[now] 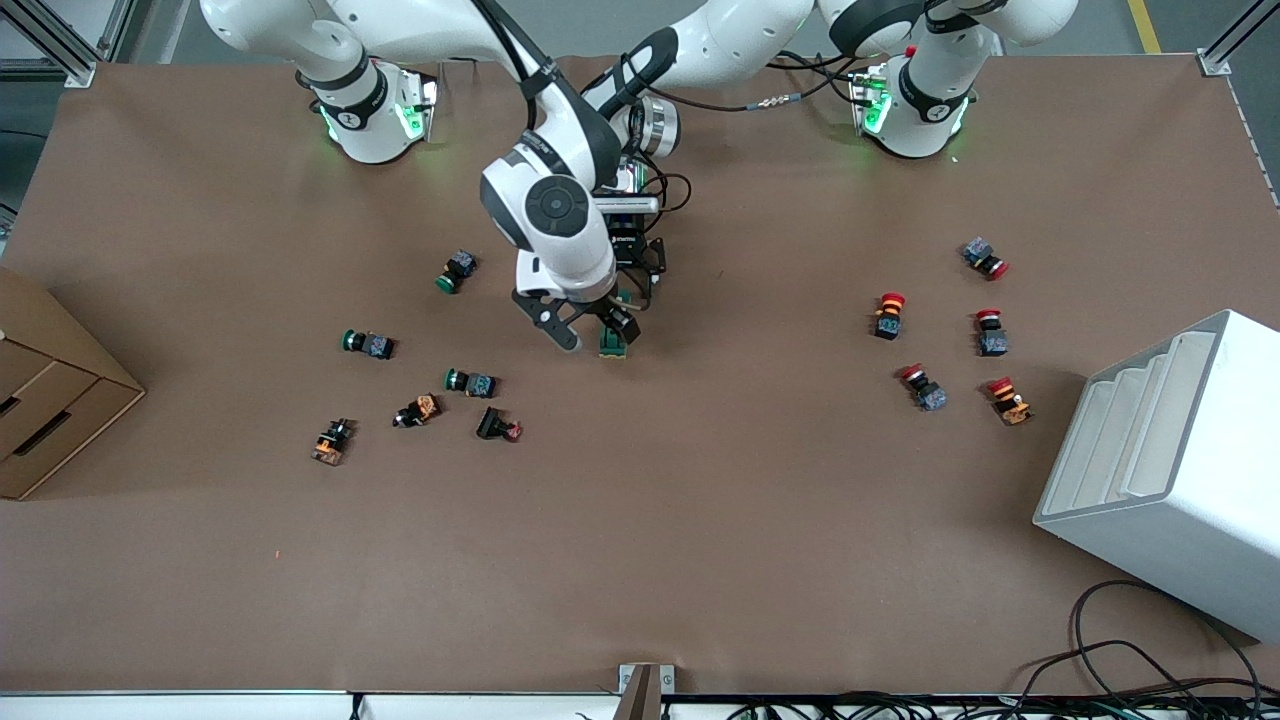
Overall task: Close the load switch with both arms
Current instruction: 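Grasp the white handle with the left gripper while the right gripper holds the base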
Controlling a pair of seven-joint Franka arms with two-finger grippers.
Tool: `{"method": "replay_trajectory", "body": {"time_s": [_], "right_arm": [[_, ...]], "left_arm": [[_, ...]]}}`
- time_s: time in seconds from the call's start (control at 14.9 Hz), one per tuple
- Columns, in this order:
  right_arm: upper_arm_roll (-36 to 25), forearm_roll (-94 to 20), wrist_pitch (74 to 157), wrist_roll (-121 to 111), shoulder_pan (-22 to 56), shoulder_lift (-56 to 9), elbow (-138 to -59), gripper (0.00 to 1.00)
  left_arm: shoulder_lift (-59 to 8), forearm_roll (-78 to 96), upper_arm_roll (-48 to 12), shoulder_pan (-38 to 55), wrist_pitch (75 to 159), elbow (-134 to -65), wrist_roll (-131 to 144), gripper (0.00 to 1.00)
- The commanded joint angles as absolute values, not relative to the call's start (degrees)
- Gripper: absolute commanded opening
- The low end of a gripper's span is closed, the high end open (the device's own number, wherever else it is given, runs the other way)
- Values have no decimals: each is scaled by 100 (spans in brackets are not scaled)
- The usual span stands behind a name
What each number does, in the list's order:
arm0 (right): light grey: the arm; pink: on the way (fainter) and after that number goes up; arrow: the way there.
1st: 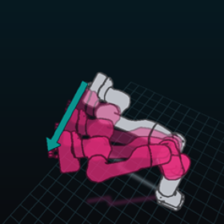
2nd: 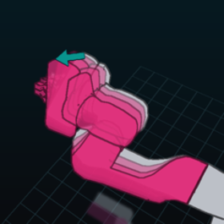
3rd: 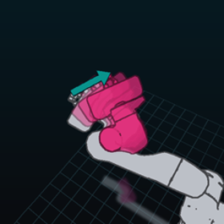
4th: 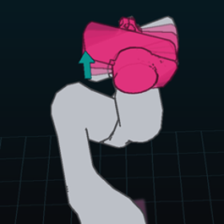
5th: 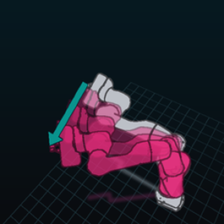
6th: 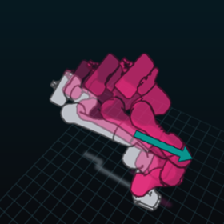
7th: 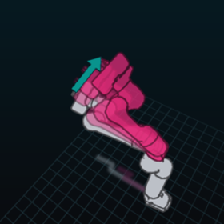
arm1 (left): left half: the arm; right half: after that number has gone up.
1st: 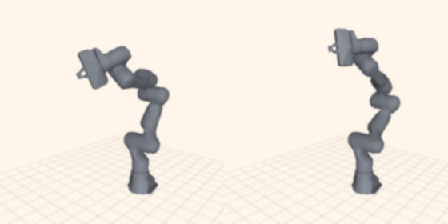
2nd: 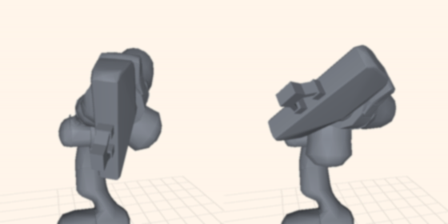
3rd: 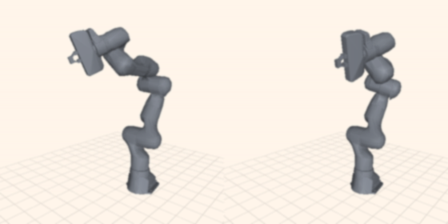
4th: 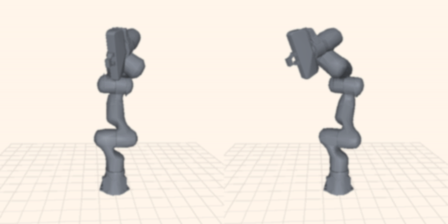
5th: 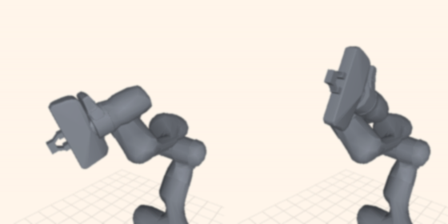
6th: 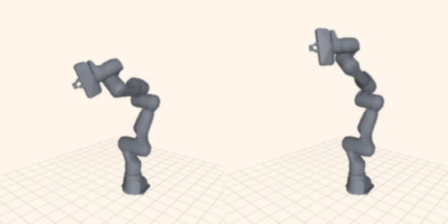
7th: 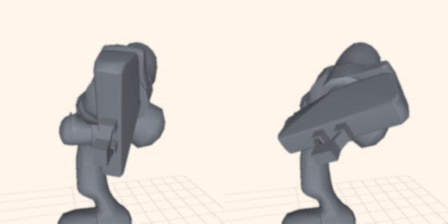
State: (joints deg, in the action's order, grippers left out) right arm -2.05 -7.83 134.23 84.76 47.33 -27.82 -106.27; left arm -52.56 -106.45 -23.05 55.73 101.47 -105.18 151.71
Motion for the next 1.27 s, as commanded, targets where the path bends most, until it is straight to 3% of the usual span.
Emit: {"method": "replay_trajectory", "body": {"time_s": [0.0, 0.33, 1.2], "right_arm": [[-264, -835, 13771, 8797, 4930, -2908, -10749, 100], [-264, -835, 14124, 9105, 5168, -3260, -10723, 100], [-264, -844, 14335, 9193, 5265, -3454, -10653, 100]], "left_arm": [[-5590, -10810, -2241, 5642, 10345, -10424, 15521, 100], [-5599, -10811, -2241, 5651, 10345, -10424, 15539, 100], [-5651, -10811, -2232, 5643, 10345, -10292, 15539, 100]]}}
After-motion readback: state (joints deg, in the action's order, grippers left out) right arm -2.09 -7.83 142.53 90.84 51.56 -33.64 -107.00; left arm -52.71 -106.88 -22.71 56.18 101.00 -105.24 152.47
